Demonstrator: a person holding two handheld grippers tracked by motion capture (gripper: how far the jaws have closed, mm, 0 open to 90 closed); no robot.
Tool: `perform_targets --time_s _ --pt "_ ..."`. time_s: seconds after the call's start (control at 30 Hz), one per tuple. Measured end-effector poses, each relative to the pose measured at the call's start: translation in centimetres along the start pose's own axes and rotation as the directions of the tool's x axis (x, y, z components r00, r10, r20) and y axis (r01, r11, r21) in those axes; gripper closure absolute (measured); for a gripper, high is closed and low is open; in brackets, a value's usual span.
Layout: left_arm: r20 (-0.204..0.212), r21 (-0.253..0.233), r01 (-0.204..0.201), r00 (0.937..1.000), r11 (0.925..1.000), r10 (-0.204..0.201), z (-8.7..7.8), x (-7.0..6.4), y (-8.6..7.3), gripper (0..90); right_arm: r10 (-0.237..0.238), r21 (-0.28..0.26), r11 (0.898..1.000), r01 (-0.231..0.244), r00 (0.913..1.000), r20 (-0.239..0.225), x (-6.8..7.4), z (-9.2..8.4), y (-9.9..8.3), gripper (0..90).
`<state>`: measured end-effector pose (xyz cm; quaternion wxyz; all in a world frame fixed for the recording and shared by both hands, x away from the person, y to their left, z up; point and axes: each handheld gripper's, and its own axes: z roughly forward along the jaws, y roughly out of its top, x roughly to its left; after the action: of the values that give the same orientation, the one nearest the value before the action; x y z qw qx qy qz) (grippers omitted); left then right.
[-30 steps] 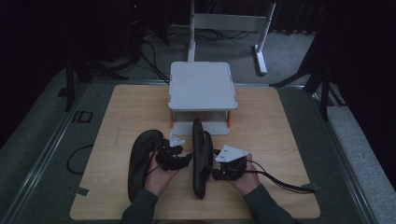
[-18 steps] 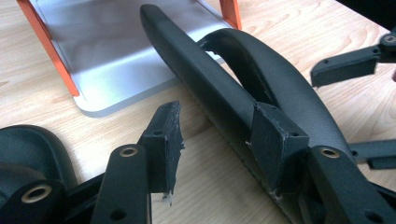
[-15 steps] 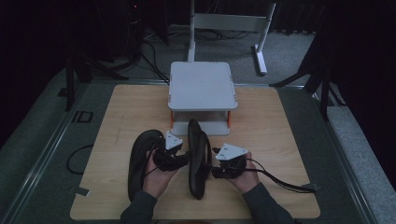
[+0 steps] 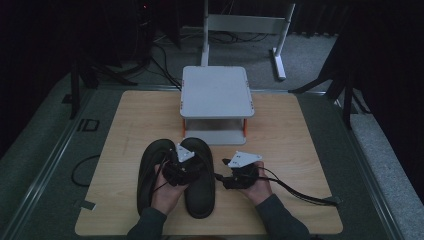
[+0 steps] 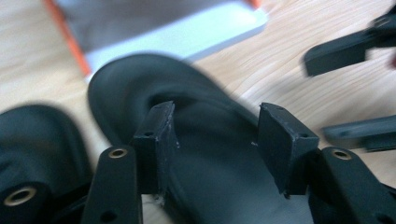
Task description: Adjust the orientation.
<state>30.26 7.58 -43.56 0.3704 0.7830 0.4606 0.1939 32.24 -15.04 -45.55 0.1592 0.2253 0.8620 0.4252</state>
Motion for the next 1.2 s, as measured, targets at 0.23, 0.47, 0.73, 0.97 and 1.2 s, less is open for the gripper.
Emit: perform_targets --time_s 0.23,0.47,0.73,0.97,1.2 --pt "-0.048 0.004 0.051 0.9976 0.9987 -0.05 0.1 0.5 -1.1 41.1 -0.029 -0.002 1.0 0.029 0.9989 -0.035 0.9 1.0 1.0 40.1" --pt "-0.03 0.088 0.086 0.996 0.9924 -0.084 1.3 1.2 -2.3 37.9 0.035 0.054 0.998 -0.031 0.9969 -0.071 0.2 3.6 1.0 41.4" --pt "-0.035 0.109 0.084 0.9961 0.9905 -0.081 2.1 1.0 -2.5 54.6 0.068 0.061 0.996 -0.062 0.9922 -0.104 -0.1 4.1 0.7 48.6" --pt "-0.004 0.099 0.018 0.9998 0.9949 -0.018 3.1 -1.0 -1.6 57.8 0.083 0.041 0.996 -0.08 0.9935 -0.078 -0.6 1.5 -0.4 56.5" --pt "0.029 0.079 -0.022 0.9994 0.9966 0.019 4.8 -3.1 -0.3 57.7 0.113 0.024 0.993 -0.112 0.9934 -0.02 -1.9 -0.8 -2.1 57.9"
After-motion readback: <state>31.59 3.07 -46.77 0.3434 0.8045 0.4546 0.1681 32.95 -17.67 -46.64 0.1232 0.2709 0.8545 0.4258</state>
